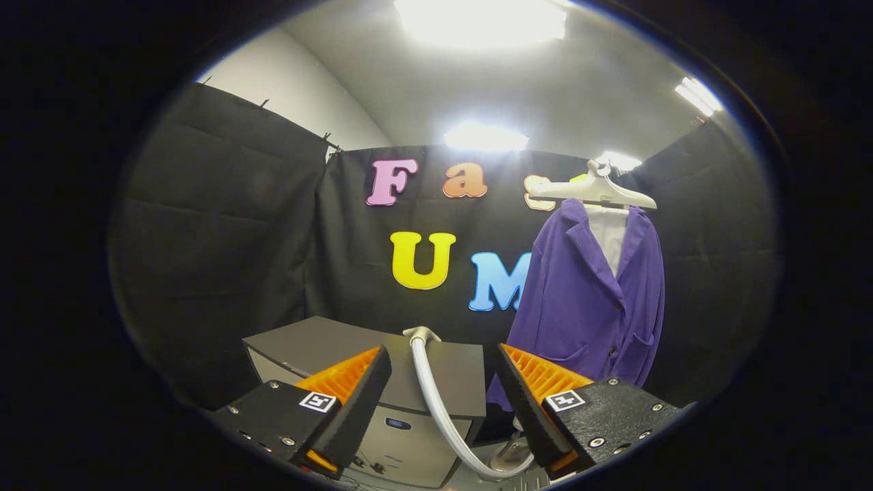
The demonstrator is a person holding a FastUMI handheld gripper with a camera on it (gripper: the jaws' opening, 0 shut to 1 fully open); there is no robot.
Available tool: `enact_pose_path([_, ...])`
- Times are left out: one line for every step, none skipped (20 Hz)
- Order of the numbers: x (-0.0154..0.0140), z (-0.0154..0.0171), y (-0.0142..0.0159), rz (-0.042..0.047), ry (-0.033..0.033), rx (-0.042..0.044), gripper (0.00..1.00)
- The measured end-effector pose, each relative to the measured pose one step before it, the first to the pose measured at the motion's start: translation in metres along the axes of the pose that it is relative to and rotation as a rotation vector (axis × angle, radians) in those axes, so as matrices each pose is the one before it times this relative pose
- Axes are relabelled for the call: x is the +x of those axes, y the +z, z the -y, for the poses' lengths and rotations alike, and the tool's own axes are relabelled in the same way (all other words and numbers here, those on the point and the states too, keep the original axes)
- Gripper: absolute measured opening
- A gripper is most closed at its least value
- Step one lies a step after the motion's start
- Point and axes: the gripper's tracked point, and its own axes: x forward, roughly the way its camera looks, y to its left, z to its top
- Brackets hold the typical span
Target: Iron the clothes twice with a garment steamer, once on the left side and once on the right side.
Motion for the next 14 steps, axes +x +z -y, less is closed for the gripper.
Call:
enact_pose_path([-0.00461,0.00300,0.00180,-0.00064,0.00038,-0.00795,0.95])
enact_pose_path([-0.00398,-0.00009,0.00200,0.00273,0.00214,0.00426,0.95])
enact_pose_path([-0.00209,-0.00244,0.00248,0.00034,0.00874,0.01627,0.95])
enact_pose_path([-0.00143,-0.00599,0.00146,-0.00720,0.01972,0.02791,0.95])
enact_pose_path([0.00044,-0.00711,0.00033,-0.00673,0.02612,0.03239,0.95])
enact_pose_path([0.00335,-0.00680,0.00231,-0.00307,0.02571,0.02902,0.95])
enact_pose_path([0.00502,-0.00328,0.00105,-0.00253,0.02067,0.01868,0.95])
enact_pose_path([0.00625,-0.00126,0.00156,-0.00500,0.01225,0.00328,0.95])
enact_pose_path([0.00671,0.00092,-0.00028,-0.00410,0.00400,-0.00889,0.95])
enact_pose_path([0.01011,-0.00009,0.00071,-0.00805,0.00271,-0.01525,0.95])
enact_pose_path([0.00840,-0.00078,0.00077,-0.01589,0.00152,-0.00607,0.95])
enact_pose_path([0.00943,-0.00303,0.00357,-0.01161,-0.00060,0.00594,0.95])
enact_pose_path([0.01065,-0.00469,0.00713,-0.00402,0.00626,0.01652,0.95])
enact_pose_path([0.01108,-0.00609,0.00733,-0.00567,0.00969,0.01996,0.95])
